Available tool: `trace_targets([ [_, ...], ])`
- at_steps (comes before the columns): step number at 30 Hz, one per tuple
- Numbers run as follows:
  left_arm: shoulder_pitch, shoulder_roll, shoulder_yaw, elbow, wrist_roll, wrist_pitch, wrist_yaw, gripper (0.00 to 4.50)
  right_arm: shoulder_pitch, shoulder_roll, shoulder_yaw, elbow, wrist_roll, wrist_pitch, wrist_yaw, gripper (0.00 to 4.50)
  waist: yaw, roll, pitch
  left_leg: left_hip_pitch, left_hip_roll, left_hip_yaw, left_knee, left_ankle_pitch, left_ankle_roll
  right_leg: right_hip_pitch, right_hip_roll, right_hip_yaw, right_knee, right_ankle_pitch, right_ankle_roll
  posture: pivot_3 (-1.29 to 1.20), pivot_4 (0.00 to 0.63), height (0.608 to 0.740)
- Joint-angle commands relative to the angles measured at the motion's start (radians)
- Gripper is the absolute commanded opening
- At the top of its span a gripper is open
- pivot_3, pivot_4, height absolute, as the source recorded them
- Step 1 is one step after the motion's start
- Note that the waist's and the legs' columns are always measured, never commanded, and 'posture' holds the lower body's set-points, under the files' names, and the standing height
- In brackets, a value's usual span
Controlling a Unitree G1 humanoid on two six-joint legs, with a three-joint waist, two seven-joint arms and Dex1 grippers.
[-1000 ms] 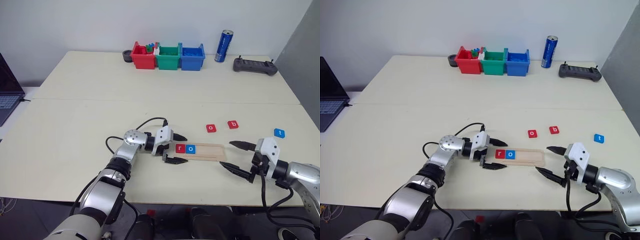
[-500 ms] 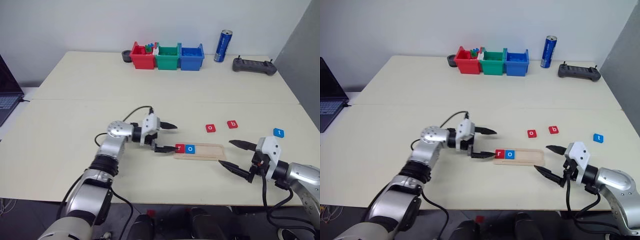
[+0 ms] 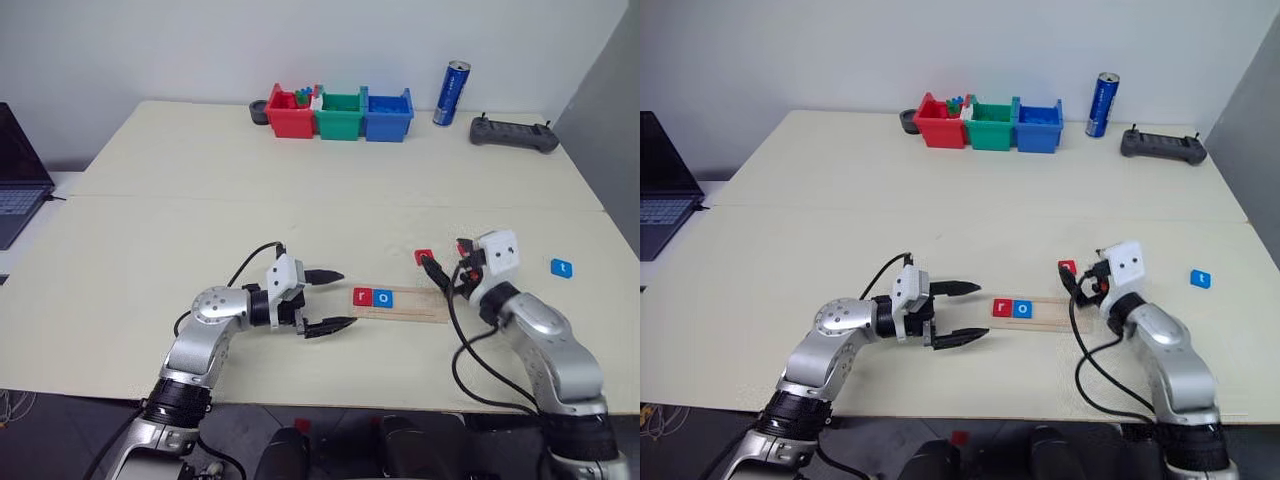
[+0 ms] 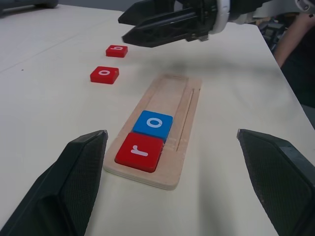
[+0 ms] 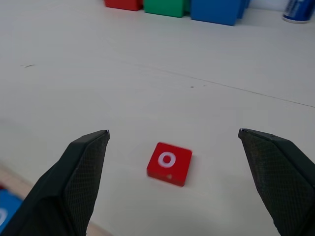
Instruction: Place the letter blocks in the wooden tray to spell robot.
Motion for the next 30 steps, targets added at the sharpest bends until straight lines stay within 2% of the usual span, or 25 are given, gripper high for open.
trace_targets([
  [1, -0.001, 0.009, 0.006, -0.058, -0.028, 0.015, 0.02, 4.47, -0.033, 0.015, 0.013, 0.007, -0.034, 0.035, -0.044, 4.5, 0.003, 0.0, 0.0, 0.0, 0.0, 0.0, 0.0, 0.0, 0.0, 0.0, 0.0, 0.0, 0.0, 0.0, 0.0, 0.0, 0.15, 0.74],
  [9, -0.003, 0.03, -0.007, -0.062, -0.037, 0.015, 0.015, 4.47, -0.087, 0.046, 0.061, 0.053, -0.075, 0.113, -0.079, 4.5, -0.003, 0.0, 0.0, 0.0, 0.0, 0.001, -0.001, 0.0, 0.0, 0.0, 0.0, 0.0, 0.0, 0.0, 0.0, 0.0, 0.15, 0.74],
  [16, -0.023, 0.024, -0.011, -0.038, -0.031, 0.004, 0.021, 4.47, -0.135, 0.083, 0.1, 0.147, -0.134, 0.101, -0.109, 4.5, -0.01, 0.0, 0.0, 0.0, 0.0, 0.001, -0.001, 0.0, 0.0, -0.001, 0.0, 0.0, 0.0, 0.0, 0.0, 0.0, 0.15, 0.74],
  [24, -0.028, 0.027, -0.007, -0.039, -0.033, 0.002, 0.023, 4.47, -0.15, 0.098, 0.068, 0.174, -0.157, 0.151, -0.147, 4.5, -0.011, 0.0, 0.0, 0.0, 0.0, 0.0, -0.001, 0.0, 0.0, -0.001, 0.0, 0.0, 0.0, 0.0, 0.0, 0.0, 0.15, 0.74],
  [30, -0.012, 0.034, -0.014, -0.056, -0.034, -0.001, 0.012, 4.5, -0.16, 0.127, 0.066, 0.176, -0.145, 0.17, -0.138, 2.53, -0.011, 0.0, 0.0, 0.0, 0.0, 0.001, -0.001, 0.0, 0.0, -0.001, 0.0, 0.0, 0.0, 0.0, 0.0, 0.0, 0.15, 0.74],
])
